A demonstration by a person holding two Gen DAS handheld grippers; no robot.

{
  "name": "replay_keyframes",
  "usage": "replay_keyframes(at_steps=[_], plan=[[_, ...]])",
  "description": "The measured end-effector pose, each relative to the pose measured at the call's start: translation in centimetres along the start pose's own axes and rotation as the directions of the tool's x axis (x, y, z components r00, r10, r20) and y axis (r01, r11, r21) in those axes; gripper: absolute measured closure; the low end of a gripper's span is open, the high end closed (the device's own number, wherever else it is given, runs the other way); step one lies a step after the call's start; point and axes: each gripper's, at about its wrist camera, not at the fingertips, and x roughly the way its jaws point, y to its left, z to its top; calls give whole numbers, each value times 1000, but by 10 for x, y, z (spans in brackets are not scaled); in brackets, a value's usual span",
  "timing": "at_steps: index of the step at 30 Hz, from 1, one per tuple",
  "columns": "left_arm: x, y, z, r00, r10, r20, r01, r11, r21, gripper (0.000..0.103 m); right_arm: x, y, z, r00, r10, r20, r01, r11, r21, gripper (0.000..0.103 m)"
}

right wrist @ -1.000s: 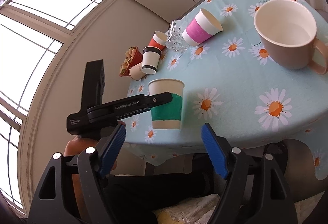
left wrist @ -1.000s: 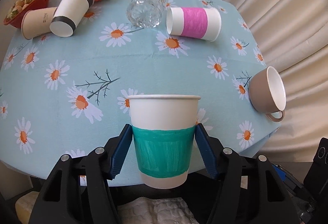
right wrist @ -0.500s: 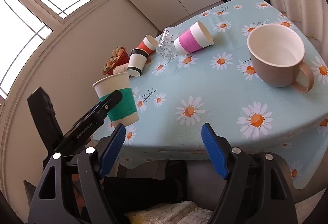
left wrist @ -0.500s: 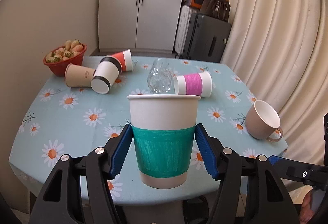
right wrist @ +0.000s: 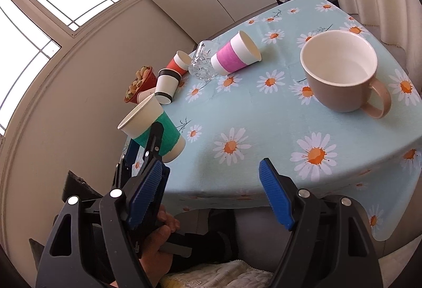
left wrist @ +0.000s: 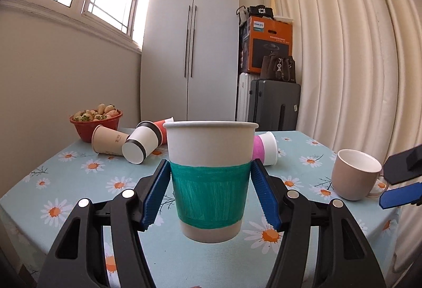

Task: Flip cup upright

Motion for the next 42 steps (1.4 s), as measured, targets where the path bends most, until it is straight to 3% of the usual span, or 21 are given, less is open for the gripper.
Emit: replay_keyframes(at_steps=[6,18,24,28,34,37,42], plan=[[5,-6,-20,996,57,70,-57,998,-4,42,4,-2,1,1000,3,-13,-3,1000,4,27],[14,-2,-50,992,101,74,-99,995,-34,40,11,0,1,999,-1,-39,1,1000,1,27],[14,-4,-50,993,100,67,-99,995,-29,40,14,1,0,999,-5,-48,5,1000,-5,27],[14,-1,-50,992,106,62,-104,994,-34,31,13,1,0,999,-6,-45,6,1000,-6,27],[14,-3,-46,992,114,52,-113,993,-25,30,15,1,0,999,-6,-48,6,1000,4,27],[13,-1,-41,992,120,50,-118,992,-45,22,13,5,-2,999,-15,-39,14,1000,-14,27],[-2,3,-26,995,90,40,-88,995,-47,21,4,5,-3,1000,8,1,-8,1000,-8,27]])
